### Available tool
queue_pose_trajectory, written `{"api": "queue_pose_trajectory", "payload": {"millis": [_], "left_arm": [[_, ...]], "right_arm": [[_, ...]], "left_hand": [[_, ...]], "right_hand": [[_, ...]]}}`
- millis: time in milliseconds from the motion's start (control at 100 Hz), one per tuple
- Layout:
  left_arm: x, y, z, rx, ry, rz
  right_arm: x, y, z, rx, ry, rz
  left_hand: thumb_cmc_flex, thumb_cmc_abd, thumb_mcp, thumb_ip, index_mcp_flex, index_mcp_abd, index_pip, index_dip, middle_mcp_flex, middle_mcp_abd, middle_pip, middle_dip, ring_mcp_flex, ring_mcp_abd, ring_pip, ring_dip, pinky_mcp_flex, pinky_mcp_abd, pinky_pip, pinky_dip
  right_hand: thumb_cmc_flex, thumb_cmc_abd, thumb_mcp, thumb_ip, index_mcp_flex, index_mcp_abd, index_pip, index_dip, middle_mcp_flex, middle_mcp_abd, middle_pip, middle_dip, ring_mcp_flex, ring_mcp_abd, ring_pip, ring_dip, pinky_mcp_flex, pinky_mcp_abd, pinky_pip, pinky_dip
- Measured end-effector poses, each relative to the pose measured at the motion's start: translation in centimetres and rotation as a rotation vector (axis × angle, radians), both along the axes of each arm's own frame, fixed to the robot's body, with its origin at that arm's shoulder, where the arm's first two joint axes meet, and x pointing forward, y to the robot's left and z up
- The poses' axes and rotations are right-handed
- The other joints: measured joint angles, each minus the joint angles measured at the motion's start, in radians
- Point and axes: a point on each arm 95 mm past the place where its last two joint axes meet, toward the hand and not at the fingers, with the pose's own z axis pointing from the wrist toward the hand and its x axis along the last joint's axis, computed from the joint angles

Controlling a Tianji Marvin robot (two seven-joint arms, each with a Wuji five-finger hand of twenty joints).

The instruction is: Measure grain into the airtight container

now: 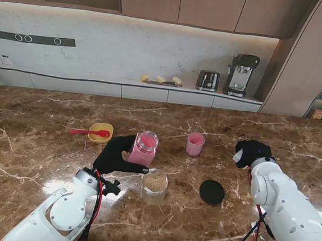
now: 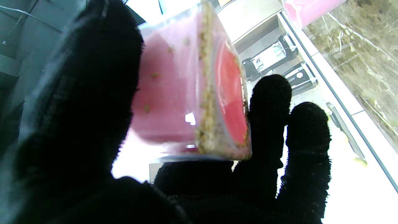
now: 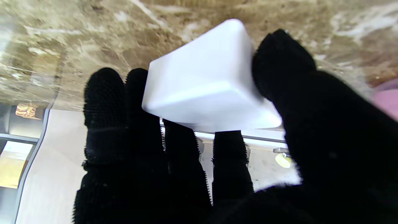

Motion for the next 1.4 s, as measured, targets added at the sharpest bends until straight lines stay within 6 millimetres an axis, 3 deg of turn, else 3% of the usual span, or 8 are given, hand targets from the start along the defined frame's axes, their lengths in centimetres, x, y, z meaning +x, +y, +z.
{"api": "queue_pose_trajectory", "payload": {"millis": [290,370,480,740,890,980,1230,1400], "left_arm": [[-0.1,0.0,0.0,0.0,0.003,0.003],[-0.1,0.0,0.1,0.0,0.003,0.004],[-0.1,0.1,0.1,0.0,0.003,0.005],[-0.1,0.1,0.1,0.002,0.004,0.007],[-0.1,0.1,0.1,0.002,0.003,0.008],[-0.2,0.1,0.1,0.002,0.004,0.007],[-0.2,0.2,0.0,0.001,0.006,0.011],[-0.3,0.2,0.0,0.004,0.007,0.013]], "right_arm": [[-0.1,-0.5,-1.2,-0.013,0.018,-0.014],[-0.1,-0.5,-1.4,-0.014,0.019,-0.013],[-0.2,-0.4,-1.6,-0.015,0.023,-0.007],[-0.3,-0.2,-1.9,-0.018,0.03,0.004],[-0.3,-0.2,-1.9,-0.018,0.03,0.015],[-0.4,-0.2,-1.9,-0.017,0.033,0.018],[-0.4,-0.3,-1.8,-0.02,0.034,0.024],[-0.5,-0.2,-1.2,-0.007,0.01,0.044]], "left_hand": [[0.0,0.0,0.0,0.0,0.0,0.0,0.0,0.0,0.0,0.0,0.0,0.0,0.0,0.0,0.0,0.0,0.0,0.0,0.001,0.0],[0.0,0.0,0.0,0.0,0.0,0.0,0.0,0.0,0.0,0.0,0.0,0.0,0.0,0.0,0.0,0.0,0.0,0.0,0.001,0.0],[0.0,0.0,0.0,0.0,0.0,0.0,0.0,0.0,0.0,0.0,0.0,0.001,0.0,0.0,0.0,0.0,0.0,0.0,0.001,0.0],[0.0,0.0,0.0,0.0,0.0,0.0,0.0,0.0,0.0,0.0,0.0,0.001,0.0,0.0,0.0,0.0,0.0,0.0,0.001,0.0],[0.0,0.0,0.0,0.0,0.0,0.0,0.0,0.0,0.0,0.0,0.0,0.001,0.0,0.0,0.0,0.0,0.0,0.0,0.001,0.0],[0.0,0.0,0.0,0.0,0.0,0.0,0.0,0.0,0.0,0.0,0.0,0.001,0.0,0.0,0.0,0.0,0.0,0.0,0.001,0.0],[0.0,0.0,0.0,-0.001,0.0,0.0,0.0,0.0,0.0,0.0,0.0,0.002,0.0,0.0,0.0,0.0,0.0,0.0,0.001,0.0],[0.0,0.0,0.0,-0.001,0.0,0.0,0.0,0.0,0.0,0.0,0.0,0.002,0.0,0.0,0.0,0.0,0.0,0.0,0.001,0.0]], "right_hand": [[-0.006,0.029,0.002,0.003,-0.014,0.001,-0.013,0.015,-0.036,-0.001,0.038,-0.04,-0.02,-0.011,0.0,-0.019,-0.018,-0.014,-0.014,0.0],[-0.024,0.046,0.007,0.044,-0.024,0.002,-0.017,0.017,-0.051,-0.002,0.047,-0.059,-0.032,-0.022,0.007,-0.028,-0.028,-0.026,-0.026,0.0],[-0.037,0.051,0.011,0.057,-0.026,0.003,-0.027,0.025,-0.062,-0.008,0.058,-0.063,-0.043,-0.035,0.012,-0.028,-0.045,-0.037,-0.038,0.0],[-0.054,0.085,0.022,0.09,-0.106,0.044,-0.04,0.035,-0.172,-0.069,0.081,-0.089,-0.126,-0.094,0.022,-0.046,-0.131,-0.092,-0.091,0.0],[-0.09,0.092,0.022,0.097,-0.159,0.12,-0.074,0.034,-0.246,-0.102,0.085,-0.112,-0.195,-0.143,0.004,-0.075,-0.206,-0.103,-0.144,0.0],[-0.11,0.093,0.022,0.115,-0.186,0.131,-0.076,0.034,-0.28,-0.105,0.086,-0.113,-0.218,-0.143,-0.004,-0.077,-0.238,-0.102,-0.166,0.0],[-0.174,0.121,-0.016,0.115,-0.209,0.143,-0.121,0.032,-0.336,-0.107,0.071,-0.136,-0.309,-0.142,-0.054,-0.099,-0.338,-0.094,-0.211,0.0],[-0.169,0.152,-0.042,0.115,-0.21,0.144,-0.134,0.032,-0.345,-0.11,0.069,-0.138,-0.32,-0.142,-0.057,-0.104,-0.41,-0.07,-0.244,0.0]]}}
